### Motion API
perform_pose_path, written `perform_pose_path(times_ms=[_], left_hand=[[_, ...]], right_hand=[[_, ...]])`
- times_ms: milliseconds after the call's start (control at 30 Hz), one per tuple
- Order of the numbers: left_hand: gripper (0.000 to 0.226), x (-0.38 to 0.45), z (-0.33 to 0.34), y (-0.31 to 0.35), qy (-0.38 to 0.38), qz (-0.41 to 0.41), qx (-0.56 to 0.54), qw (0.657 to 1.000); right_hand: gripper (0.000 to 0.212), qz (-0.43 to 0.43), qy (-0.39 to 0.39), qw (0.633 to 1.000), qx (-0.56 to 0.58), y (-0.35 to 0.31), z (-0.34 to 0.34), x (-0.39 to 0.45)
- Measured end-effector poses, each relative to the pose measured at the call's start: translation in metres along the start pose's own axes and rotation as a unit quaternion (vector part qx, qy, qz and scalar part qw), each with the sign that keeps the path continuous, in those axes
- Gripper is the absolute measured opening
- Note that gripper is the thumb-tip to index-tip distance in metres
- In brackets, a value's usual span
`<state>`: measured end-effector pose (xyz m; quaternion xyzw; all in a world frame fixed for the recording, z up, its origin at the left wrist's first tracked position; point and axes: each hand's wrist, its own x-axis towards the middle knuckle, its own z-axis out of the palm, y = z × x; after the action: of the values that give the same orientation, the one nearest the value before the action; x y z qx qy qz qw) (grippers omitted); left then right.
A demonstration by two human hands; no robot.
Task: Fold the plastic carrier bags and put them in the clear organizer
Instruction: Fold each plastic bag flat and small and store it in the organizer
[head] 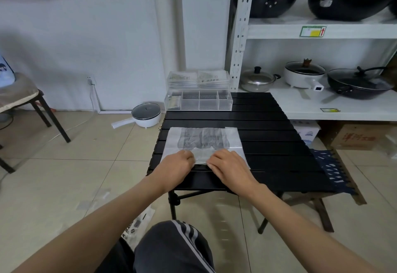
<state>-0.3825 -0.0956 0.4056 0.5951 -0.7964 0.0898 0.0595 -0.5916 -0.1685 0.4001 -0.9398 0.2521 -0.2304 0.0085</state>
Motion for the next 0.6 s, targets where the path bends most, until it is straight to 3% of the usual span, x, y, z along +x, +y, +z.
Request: perform_pose_path(times_ms=[100, 200, 333, 500, 600], left_hand=[[0.029, -0.013, -0.004, -0.005, 0.015, 0.02, -0.036, 0.999], [0.054, -0.023, -0.017, -0.007, 0.013, 0.037, -0.088, 0.995], [0.03, -0.039, -0.018, -0.017, 0.024, 0.03, -0.095, 0.995], [0.034, -0.059, -0.02, -0.031, 0.035, -0.079, -0.148, 0.985], [0.026, -0.06, -0.021, -0.033, 0.031, -0.134, -0.238, 0.961]], right_hand=[[0.012, 0.035, 0.008, 0.999, -0.014, 0.012, -0.005, -0.015], [0.027, 0.077, 0.031, 0.997, -0.012, 0.026, -0.011, -0.034], [0.03, 0.084, 0.014, 0.996, 0.021, 0.035, -0.021, -0.047], [0.03, 0.105, -0.009, 0.99, 0.09, 0.042, -0.032, -0.05], [0.029, 0.183, 0.005, 0.961, 0.207, 0.042, -0.034, -0.05]])
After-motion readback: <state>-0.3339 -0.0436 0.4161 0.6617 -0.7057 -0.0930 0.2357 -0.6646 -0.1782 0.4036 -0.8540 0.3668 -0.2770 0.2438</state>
